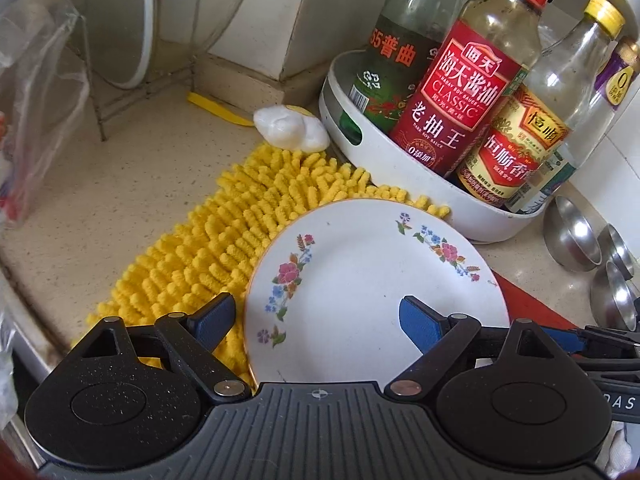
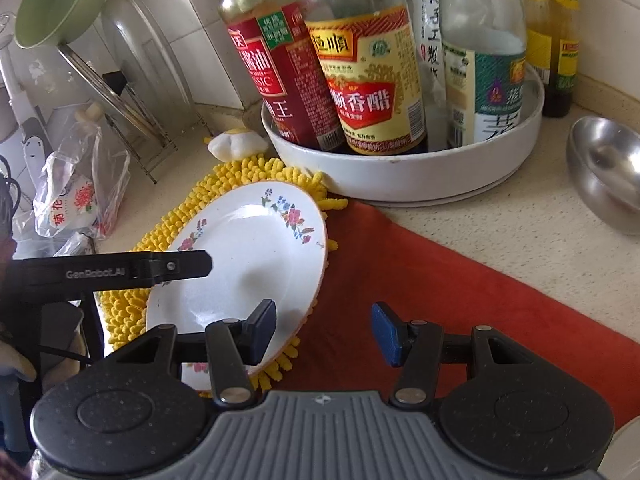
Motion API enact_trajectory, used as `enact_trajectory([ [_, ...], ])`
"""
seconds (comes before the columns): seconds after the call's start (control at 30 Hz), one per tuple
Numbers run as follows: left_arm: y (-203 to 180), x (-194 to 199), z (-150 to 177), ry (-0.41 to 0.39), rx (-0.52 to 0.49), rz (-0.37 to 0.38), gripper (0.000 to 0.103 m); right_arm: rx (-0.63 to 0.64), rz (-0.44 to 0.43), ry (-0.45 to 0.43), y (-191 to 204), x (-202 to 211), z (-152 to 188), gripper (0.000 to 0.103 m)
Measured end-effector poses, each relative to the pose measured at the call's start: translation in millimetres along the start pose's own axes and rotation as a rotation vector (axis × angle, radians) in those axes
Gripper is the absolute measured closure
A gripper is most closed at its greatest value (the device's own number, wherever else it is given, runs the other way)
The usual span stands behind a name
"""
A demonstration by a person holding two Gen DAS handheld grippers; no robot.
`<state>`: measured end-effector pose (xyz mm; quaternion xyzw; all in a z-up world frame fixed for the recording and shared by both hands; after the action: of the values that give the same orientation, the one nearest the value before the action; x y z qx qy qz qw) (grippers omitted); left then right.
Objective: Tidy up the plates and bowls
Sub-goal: 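Grasp the rim of the multicolour floral plate with the right gripper and lift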
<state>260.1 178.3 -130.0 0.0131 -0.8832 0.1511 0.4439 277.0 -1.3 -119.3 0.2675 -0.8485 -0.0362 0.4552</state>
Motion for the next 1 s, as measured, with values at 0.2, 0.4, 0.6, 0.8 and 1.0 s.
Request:
enact_trajectory([
  [0.2, -2, -12, 0, 0.02, -0.018, 0.024, 0.01, 0.02, -0.028, 0.005, 10, -11, -2, 0.054],
  [0.4, -14, -2, 8, 0.018, -0.078, 0.028, 0.01, 0.018, -0.041, 0.026, 12, -10, 2, 0.064],
  [0.6, -11, -3, 13, 0.027, -0.098, 0.053, 0.01, -0.002, -0.028, 0.024, -1, -9, -6, 0.065],
  [0.8, -13, -17, 8, 0.036, -0.103, 0.053, 0.01, 0.05, -0.004, 0.011, 11, -19, -13, 0.064],
  [1.0, -17, -16, 13, 0.022, -0.144, 0.06, 0.01, 0.039, 0.015, 0.019, 11, -20, -16, 0.064],
])
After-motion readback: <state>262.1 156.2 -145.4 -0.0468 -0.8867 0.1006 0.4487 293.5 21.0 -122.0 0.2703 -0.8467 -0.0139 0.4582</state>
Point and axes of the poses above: each gripper's, at about its wrist camera, not at the fingertips, and x roughly against the way its jaws point, y to its left, z to its underside, the point moved 7 cm from there along -x, roughly the way its jaws point
